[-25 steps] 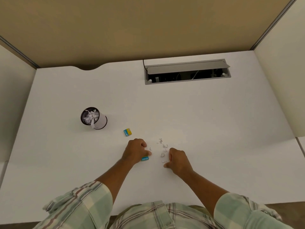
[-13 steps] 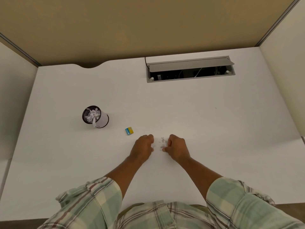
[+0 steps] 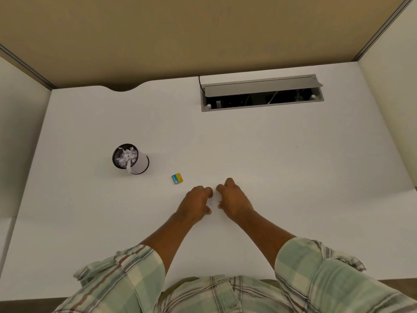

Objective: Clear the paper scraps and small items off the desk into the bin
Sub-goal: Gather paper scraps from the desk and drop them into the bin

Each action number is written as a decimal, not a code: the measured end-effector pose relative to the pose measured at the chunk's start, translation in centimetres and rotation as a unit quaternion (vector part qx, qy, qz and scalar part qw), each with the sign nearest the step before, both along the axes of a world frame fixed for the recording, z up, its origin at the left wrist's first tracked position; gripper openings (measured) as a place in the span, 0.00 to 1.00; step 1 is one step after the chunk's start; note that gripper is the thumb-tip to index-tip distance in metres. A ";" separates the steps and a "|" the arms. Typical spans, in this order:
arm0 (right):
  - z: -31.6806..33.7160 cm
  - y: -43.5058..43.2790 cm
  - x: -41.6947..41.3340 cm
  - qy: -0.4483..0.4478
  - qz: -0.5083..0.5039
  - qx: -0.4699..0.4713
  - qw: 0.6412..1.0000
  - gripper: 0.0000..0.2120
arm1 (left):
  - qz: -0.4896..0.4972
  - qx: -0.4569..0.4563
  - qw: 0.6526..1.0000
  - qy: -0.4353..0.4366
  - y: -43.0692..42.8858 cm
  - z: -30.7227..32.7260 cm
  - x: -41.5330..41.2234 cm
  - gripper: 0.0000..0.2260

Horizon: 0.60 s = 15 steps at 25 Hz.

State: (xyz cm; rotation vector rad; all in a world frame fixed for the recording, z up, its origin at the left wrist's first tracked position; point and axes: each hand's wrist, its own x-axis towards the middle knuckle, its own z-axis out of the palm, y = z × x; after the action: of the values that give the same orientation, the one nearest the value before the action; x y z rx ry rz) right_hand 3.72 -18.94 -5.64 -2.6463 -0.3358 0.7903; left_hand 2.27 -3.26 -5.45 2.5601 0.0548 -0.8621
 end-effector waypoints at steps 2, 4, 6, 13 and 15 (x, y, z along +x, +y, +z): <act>0.0 0.3 -0.1 -0.013 0.000 0.004 1.000 0.09 | -0.008 -0.010 1.000 -0.015 0.0 -0.4 -0.1 0.20; -0.2 0.3 -0.2 -0.021 -0.001 0.005 1.000 0.04 | -0.008 -0.014 1.000 -0.015 0.1 -0.8 0.0 0.18; -0.5 0.3 -0.3 -0.027 0.003 -0.002 1.000 0.05 | -0.009 -0.009 1.000 -0.007 0.1 -1.1 0.2 0.16; -0.8 0.9 0.9 0.010 -0.010 -0.026 1.000 0.10 | -0.037 0.020 0.999 0.014 -0.6 -1.6 0.9 0.12; -0.8 0.8 1.2 0.018 -0.049 -0.003 0.999 0.10 | -0.023 0.008 0.999 0.021 -0.6 -1.1 0.7 0.11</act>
State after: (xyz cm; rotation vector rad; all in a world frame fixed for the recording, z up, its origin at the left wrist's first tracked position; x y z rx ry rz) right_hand 4.91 -18.12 -6.41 -2.6284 -0.1929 0.8071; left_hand 2.92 -3.85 -6.60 2.5676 0.0161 -0.9350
